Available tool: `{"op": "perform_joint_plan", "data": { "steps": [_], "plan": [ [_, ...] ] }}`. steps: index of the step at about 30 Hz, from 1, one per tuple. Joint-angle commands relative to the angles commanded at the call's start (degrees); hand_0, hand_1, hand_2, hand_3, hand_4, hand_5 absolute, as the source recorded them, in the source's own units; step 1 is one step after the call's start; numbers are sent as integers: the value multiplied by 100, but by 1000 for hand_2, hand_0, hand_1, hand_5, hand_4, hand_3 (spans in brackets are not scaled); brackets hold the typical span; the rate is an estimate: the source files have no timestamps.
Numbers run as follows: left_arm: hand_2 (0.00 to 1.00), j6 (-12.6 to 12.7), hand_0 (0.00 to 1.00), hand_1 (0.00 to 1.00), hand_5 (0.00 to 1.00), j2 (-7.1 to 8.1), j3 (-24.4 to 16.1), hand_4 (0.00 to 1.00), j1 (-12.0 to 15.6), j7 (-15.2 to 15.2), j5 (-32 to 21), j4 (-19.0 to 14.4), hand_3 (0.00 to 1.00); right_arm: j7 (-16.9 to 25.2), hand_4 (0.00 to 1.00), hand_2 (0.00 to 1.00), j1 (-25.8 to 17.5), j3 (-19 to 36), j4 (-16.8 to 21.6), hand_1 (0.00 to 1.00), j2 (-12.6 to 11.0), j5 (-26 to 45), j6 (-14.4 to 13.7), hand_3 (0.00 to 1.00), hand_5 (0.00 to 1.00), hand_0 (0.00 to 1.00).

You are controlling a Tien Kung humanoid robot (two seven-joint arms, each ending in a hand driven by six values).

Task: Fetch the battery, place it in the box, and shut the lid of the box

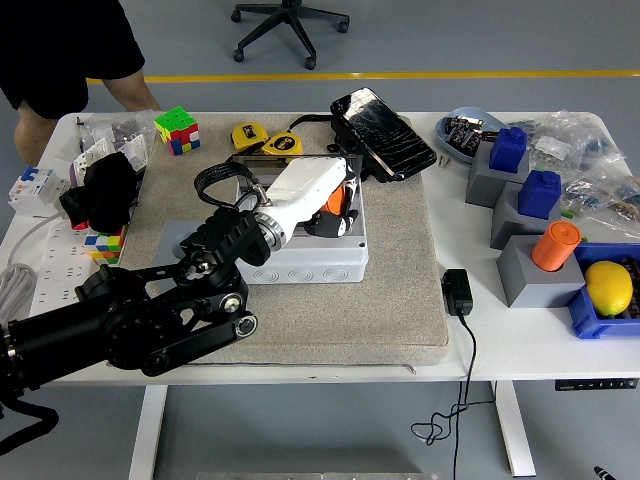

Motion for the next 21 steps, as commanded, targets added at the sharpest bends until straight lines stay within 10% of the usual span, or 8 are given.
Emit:
{"op": "perform_joint_plan", "data": {
  "steps": [2, 3, 8, 9, 20, 21],
  "plan": [
    [119, -10, 158, 97, 171, -73, 21, 504, -25, 43, 26, 130, 218, -1, 858, 648, 3, -23, 0, 642, -6, 5, 1, 537, 402, 578],
    [119, -22, 153, 98, 218, -105, 29, 777, -33, 65, 32, 191, 223, -1, 859, 649, 6, -32, 0, 641, -9, 5, 0, 537, 402, 579],
    [119, -125, 153, 98, 218, -274, 160, 777, -113, 322, -1, 542, 223, 4, 859, 649, 16, -85, 2, 641, -27, 13, -2, 537, 402, 579],
    [130, -140, 155, 107, 352, -287, 171, 972, -117, 349, -2, 568, 237, 5, 860, 649, 17, -90, 3, 642, -29, 14, -2, 537, 403, 579],
    [179, -22, 182, 174, 360, -340, 201, 985, -92, 150, -76, 712, 261, 1, 858, 648, -4, -126, 5, 642, -45, 15, -6, 536, 405, 578],
    [354, -18, 260, 405, 402, -340, 200, 998, -93, 133, -68, 707, 365, 1, 857, 648, -4, -121, 5, 642, -42, 10, -7, 536, 402, 580]
  ]
}}
